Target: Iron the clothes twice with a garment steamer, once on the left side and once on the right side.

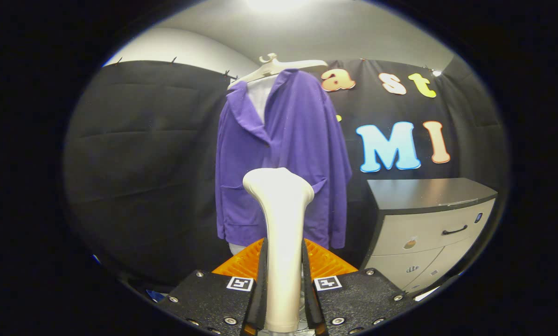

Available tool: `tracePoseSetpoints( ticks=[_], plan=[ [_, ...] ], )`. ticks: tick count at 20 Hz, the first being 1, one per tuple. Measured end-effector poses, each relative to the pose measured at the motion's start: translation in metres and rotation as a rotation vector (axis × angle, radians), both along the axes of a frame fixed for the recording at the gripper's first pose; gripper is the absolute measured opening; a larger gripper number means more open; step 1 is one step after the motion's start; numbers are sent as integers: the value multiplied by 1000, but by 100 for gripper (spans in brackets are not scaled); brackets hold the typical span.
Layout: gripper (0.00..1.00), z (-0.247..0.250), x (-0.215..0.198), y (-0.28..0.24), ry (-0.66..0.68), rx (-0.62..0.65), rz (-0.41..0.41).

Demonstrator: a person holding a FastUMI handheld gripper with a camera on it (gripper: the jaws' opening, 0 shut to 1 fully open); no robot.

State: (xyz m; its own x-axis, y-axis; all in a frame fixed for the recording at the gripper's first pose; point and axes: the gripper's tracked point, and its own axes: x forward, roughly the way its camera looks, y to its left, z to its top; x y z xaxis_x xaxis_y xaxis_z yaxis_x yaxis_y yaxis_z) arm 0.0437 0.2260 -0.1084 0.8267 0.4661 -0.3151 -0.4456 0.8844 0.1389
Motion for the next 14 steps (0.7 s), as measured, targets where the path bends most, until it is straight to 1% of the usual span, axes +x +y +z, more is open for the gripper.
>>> tracePoseSetpoints(
  ticks=[5,8,14],
  plan=[
    [33,30,-12,-78,-33,19,-96],
    [33,42,-25,-115,-45,37,-138],
    [33,74,-56,-176,-94,136,-210]
  ],
)
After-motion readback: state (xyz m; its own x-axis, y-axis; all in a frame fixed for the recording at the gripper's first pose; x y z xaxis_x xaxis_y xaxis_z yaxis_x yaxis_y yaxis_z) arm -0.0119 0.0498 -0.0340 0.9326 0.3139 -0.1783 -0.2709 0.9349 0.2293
